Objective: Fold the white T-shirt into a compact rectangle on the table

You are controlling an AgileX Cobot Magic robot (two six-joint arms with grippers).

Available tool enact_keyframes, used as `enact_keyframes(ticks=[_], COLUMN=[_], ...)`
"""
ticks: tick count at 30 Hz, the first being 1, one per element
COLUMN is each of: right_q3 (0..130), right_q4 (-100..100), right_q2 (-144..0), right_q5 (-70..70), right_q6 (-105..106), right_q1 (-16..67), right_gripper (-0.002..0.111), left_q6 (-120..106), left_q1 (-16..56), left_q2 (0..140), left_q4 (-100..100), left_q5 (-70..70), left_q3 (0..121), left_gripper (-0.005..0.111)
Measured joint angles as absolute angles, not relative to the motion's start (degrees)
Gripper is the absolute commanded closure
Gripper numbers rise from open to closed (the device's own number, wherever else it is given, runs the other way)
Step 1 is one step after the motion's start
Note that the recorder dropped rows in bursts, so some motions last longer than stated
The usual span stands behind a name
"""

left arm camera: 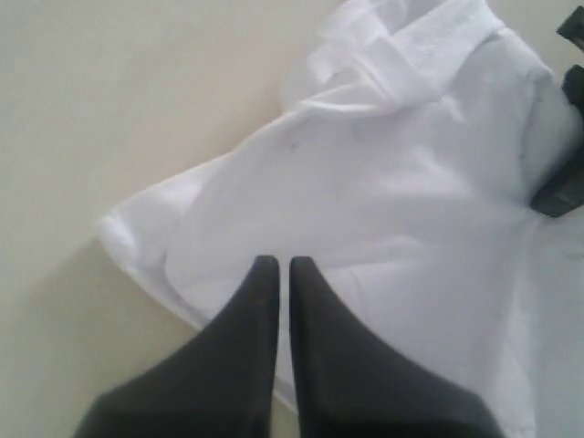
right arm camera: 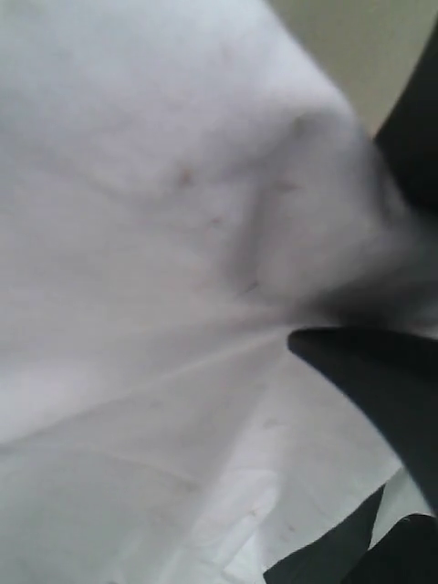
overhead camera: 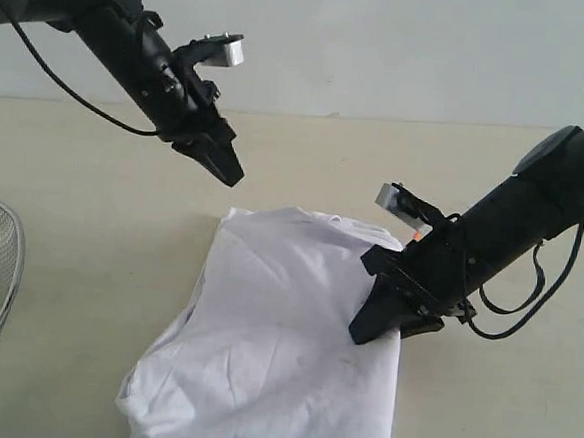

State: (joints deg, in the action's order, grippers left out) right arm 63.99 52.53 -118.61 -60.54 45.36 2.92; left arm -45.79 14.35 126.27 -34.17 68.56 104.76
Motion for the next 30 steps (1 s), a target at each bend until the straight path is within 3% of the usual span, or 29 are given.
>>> enact_keyframes(ticks=[1, 3, 16, 30], right_q3=[63.99, 63.99, 63.99, 63.87], right_q4=[52.53, 52.53, 52.53, 56.34], right_q2=[-118.61, -118.61, -118.61, -118.61], right_q5=[-60.42, -60.14, -59.92, -55.61], right_q6=[44.9, 44.02, 40.62, 34.51], right_q1=[2.92, 2.92, 2.92, 4.09], right_gripper=[0.051, 0.046, 0.048, 0.048], left_q6=[-45.79, -45.42, -42.85, -42.1], left_q1=[14.35, 14.35, 18.92, 21.32], left_q2=[126.0, 125.86, 125.86, 128.28], left_q4=[-34.3, -34.52, -24.84, -24.61], left_q5=[68.82, 69.27, 69.78, 69.86], left_q3=[104.87, 104.91, 95.61, 94.41], left_gripper=[0.102, 0.102, 0.102, 0.102])
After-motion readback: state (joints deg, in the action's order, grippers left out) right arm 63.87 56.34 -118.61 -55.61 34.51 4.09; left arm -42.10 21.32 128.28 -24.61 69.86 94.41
